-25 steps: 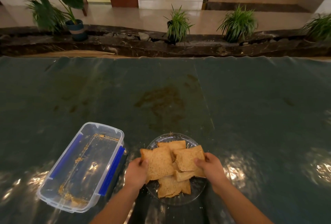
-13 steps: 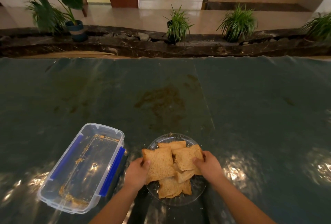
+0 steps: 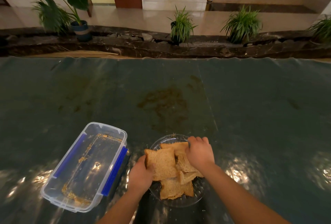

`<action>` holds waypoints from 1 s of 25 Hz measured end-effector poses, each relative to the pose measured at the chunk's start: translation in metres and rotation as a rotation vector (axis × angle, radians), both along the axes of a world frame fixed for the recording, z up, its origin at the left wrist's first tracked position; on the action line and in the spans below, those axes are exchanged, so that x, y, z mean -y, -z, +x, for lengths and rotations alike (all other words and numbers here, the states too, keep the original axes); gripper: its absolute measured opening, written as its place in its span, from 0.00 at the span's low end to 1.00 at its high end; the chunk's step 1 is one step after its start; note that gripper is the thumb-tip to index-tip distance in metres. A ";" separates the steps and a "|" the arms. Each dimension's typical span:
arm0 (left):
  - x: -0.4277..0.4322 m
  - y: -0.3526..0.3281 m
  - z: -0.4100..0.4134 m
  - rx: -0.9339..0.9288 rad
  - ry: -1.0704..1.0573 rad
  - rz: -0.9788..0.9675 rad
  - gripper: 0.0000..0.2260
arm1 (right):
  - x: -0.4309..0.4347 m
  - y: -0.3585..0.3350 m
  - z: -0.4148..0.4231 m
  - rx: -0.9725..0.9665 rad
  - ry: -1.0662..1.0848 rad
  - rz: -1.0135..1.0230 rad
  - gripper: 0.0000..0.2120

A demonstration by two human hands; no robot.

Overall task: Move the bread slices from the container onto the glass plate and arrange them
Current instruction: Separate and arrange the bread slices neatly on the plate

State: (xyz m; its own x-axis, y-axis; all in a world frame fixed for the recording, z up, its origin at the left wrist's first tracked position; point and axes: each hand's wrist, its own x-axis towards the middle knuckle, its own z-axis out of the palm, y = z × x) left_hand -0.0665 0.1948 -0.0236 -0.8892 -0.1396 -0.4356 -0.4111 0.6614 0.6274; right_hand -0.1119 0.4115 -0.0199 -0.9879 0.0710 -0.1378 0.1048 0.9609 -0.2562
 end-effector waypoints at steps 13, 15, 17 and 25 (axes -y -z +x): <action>0.001 0.000 -0.007 0.005 0.011 0.033 0.21 | 0.003 0.014 -0.043 0.030 -0.036 0.072 0.05; 0.002 0.000 -0.008 0.008 0.019 0.044 0.21 | 0.003 0.014 -0.045 -0.001 -0.017 0.043 0.05; 0.003 -0.001 -0.009 0.020 0.023 0.063 0.20 | 0.006 0.015 -0.047 -0.021 0.014 0.006 0.05; 0.002 -0.005 -0.006 0.033 -0.021 0.158 0.22 | -0.014 0.005 -0.016 -0.088 0.113 -0.277 0.13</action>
